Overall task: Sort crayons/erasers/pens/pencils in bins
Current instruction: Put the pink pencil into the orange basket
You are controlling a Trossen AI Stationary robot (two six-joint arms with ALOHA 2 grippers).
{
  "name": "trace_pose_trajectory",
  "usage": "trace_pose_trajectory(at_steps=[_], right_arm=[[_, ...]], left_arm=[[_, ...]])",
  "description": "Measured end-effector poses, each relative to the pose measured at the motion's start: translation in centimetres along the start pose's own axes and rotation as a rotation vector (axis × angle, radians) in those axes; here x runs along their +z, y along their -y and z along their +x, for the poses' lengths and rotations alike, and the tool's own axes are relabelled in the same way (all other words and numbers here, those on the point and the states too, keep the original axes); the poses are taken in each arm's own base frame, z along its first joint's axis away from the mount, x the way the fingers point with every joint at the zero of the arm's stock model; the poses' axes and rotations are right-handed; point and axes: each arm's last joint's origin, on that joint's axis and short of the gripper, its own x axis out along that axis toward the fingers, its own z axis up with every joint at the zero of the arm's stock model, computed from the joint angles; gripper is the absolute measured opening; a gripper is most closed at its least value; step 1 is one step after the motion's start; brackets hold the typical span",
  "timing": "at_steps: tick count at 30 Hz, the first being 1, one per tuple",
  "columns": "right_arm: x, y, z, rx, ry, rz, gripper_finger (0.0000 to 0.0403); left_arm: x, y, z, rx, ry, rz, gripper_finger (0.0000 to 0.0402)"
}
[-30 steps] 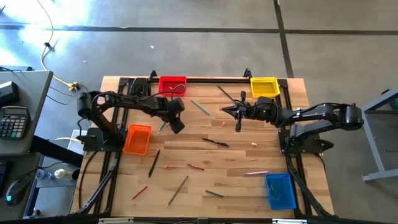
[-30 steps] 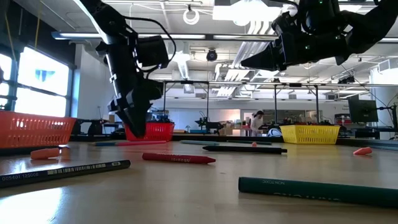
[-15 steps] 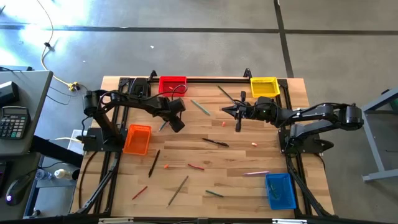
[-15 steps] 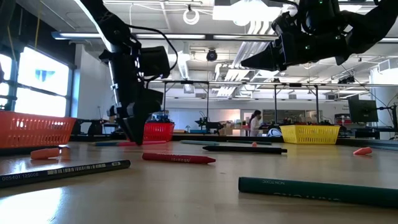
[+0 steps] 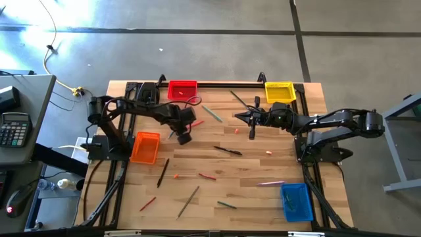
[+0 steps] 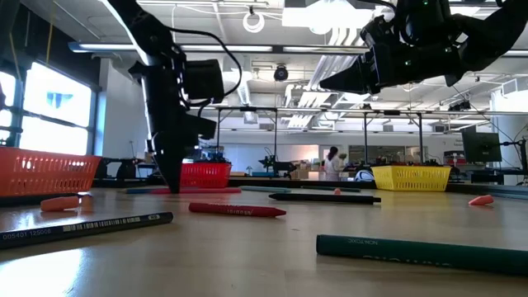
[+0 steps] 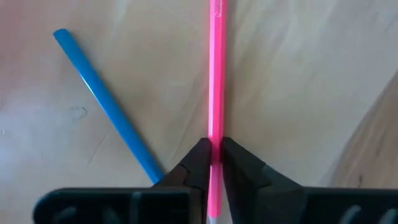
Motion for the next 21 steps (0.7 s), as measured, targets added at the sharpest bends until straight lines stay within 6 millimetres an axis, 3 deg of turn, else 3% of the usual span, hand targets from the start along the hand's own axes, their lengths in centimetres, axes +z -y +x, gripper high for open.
trace_pose_trajectory(at_steps=[11, 21], right_arm=[[0.0, 0.0, 0.0, 0.0, 0.0, 0.0, 0.0], [-0.1, 0.0, 0.0, 0.001, -0.008, 0.001, 0.0]], left_arm=[[-0.5, 1.1, -0.3, 0.032, -0.008, 0.049, 0.0011], [-1.3, 1.4, -3.2, -0.013, 0.034, -0.009, 0.0009]])
